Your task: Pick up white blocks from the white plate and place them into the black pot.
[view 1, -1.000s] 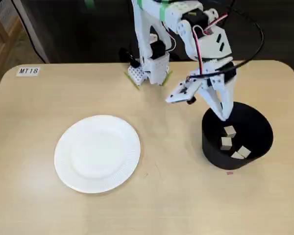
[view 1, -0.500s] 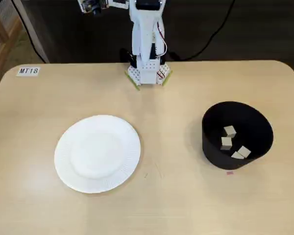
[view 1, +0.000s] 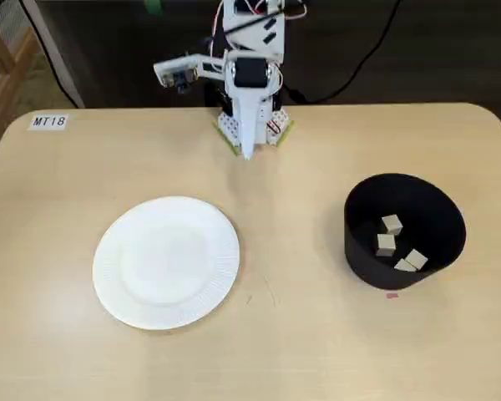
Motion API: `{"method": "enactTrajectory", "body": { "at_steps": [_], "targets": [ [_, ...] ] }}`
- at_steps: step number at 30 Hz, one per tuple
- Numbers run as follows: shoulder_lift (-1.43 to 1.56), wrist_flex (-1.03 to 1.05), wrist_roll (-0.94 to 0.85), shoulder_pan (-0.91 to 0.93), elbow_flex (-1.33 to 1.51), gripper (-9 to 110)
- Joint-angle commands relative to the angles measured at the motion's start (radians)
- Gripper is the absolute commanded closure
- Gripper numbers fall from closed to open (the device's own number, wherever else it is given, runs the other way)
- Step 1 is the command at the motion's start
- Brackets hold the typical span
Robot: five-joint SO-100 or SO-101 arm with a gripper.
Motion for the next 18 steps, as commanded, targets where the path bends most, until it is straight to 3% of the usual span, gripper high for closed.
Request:
{"method": "enactTrajectory", "body": {
  "at_steps": [1,8,18],
  "targets": [
    [0.023,-0.067,0.000,0.008,0.097,104],
    [0.156,-0.071,0.034,-0.012,0.304,104],
    [0.156,-0.074,0.069,0.003,0.348,104]
  ]
}}
